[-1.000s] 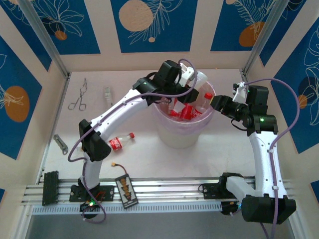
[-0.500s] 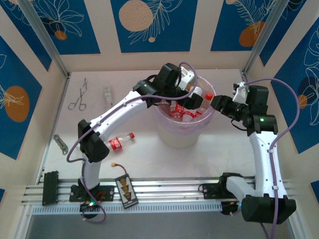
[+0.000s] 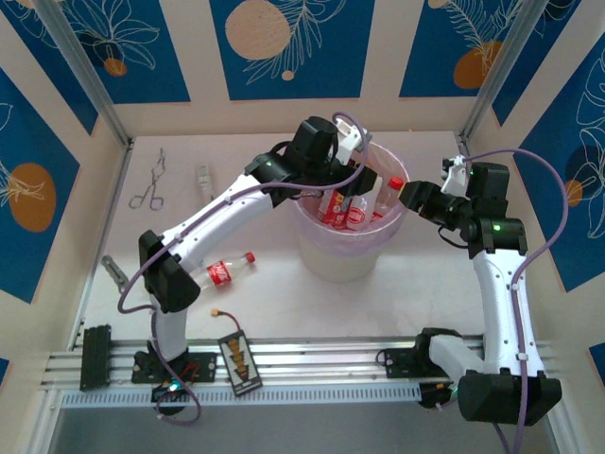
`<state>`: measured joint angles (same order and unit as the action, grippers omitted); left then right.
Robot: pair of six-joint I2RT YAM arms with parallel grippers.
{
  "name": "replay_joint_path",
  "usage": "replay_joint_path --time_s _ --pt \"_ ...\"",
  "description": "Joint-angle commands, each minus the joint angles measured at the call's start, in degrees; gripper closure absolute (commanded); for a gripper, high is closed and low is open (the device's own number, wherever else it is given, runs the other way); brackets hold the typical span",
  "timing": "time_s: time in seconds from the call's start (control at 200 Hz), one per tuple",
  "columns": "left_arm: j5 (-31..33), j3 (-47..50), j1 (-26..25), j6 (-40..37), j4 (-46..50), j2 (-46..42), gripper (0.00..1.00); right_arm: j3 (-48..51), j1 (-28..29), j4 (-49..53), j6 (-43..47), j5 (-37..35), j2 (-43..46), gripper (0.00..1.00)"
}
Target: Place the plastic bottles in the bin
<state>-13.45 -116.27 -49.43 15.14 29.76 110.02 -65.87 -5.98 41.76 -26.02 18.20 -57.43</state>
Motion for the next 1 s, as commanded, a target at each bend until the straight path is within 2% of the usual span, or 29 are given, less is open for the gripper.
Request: replay_joint_path --time_s 0.0,0.385,0.59,0.81,0.99 --pt "-0.6 2.4 -1.6 1.7 2.7 2.4 0.50 -1.2 0.1 0.6 0.5 0.4 0.4 0.51" --pt "-0.2 4.0 -1.5 2.2 0.0 2.4 0.50 -1.0 0.2 0.1 0.3 0.7 0.0 0.51" --pt "3.6 2.1 -1.3 0.4 -3.0 -0.2 0.39 -1.4 0.2 0.3 0.4 0.7 -0.2 0.51" --pt "5.6 6.5 -0.7 -3.2 -14.6 -7.8 0.28 -2.1 0.1 0.8 0.8 0.7 -0.6 0.51" --pt "6.9 7.2 2.9 -3.0 -11.3 -11.8 0.23 -1.9 0.2 0.3 0.6 1.1 -0.9 0.51"
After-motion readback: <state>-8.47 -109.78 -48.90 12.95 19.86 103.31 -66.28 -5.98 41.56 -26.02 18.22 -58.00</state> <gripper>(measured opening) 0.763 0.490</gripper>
